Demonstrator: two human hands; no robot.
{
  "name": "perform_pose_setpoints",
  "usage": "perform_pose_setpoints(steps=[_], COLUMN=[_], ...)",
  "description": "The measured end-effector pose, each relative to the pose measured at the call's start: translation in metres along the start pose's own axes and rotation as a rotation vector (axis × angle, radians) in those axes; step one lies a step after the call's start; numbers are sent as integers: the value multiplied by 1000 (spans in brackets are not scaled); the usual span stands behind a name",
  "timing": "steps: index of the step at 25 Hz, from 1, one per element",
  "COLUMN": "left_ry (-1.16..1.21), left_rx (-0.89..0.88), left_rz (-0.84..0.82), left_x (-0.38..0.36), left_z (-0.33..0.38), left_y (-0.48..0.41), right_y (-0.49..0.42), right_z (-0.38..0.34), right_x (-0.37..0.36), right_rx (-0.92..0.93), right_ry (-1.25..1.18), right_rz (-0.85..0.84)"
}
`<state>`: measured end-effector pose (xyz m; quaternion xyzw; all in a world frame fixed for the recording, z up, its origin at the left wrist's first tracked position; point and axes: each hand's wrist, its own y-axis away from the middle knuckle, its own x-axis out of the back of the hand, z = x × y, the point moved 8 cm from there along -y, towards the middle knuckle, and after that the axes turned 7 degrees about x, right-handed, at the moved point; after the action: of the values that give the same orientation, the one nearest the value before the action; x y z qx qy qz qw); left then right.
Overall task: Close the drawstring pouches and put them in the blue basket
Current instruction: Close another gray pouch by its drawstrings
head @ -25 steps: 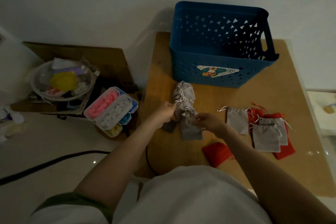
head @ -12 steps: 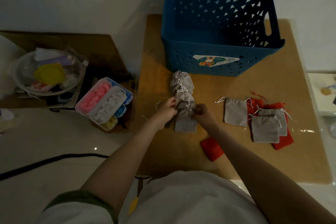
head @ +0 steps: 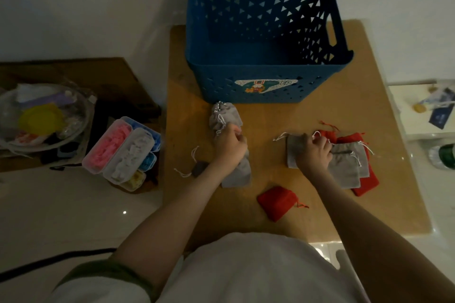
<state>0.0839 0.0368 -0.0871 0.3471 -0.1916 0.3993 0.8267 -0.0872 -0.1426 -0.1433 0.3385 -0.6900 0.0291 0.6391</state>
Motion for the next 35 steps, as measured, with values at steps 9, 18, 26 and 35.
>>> perform_pose_setpoints(steps=[9,18,26,35], left_ry=[-93,549,928,1226], left_rx=[135,527,470,595], left_rz=[-434,-328,-180,-232], left_x=[-43,-5,35,32], left_z=[11,8,-4,-15], left_y=[7,15,16,34], right_y=[0,32,35,38], right_z=[-38,-122,-146,-137], right_x=[21,55,62,62], right_rx=[366,474,498,459], right_ry=[-253,-1203,-1281,-1198], right_rz=[-80,-489,-486,-406])
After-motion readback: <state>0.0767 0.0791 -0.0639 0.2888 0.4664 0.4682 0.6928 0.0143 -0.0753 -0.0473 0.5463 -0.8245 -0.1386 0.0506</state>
